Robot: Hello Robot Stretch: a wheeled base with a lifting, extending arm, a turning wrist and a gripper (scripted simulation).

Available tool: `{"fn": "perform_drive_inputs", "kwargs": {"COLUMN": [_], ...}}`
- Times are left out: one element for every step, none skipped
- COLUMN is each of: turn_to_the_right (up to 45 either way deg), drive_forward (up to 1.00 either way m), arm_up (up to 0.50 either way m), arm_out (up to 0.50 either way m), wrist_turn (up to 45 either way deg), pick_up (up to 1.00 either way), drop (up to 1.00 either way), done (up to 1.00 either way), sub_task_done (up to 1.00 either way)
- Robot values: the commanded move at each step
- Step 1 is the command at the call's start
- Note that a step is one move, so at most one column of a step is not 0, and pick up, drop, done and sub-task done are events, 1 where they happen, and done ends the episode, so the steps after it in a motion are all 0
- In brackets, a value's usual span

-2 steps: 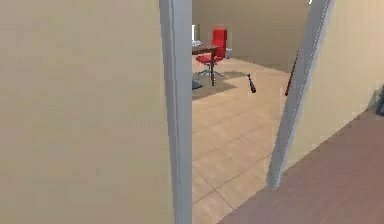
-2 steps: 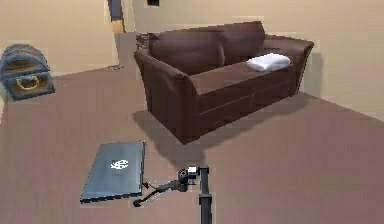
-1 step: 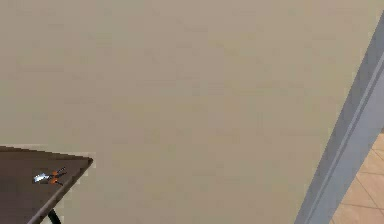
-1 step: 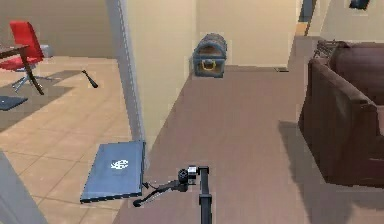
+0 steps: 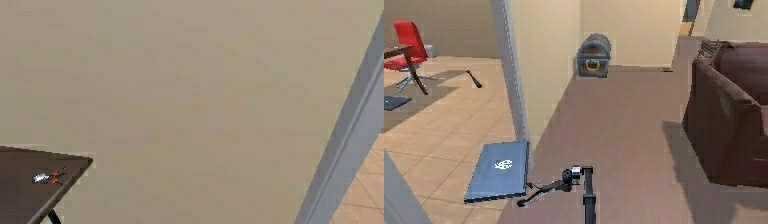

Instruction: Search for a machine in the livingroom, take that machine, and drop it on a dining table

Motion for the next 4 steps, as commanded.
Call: {"fn": "perform_drive_inputs", "kwargs": {"turn_to_the_right": [27.0, -27.0, 36.0, -45.0], "drive_forward": [0.0, 0.0, 0.0, 0.0], "arm_up": [0.0, 0.0, 0.0, 0.0], "arm_out": [0.0, 0.0, 0.0, 0.0], "wrist_turn": [0.0, 0.0, 0.0, 0.0], "pick_up": [0.0, 0.0, 0.0, 0.0], "drop": [0.0, 0.0, 0.0, 0.0], "done": [0.0, 0.0, 0.0, 0.0], "sub_task_done": [0.0, 0.0, 0.0, 0.0]}}
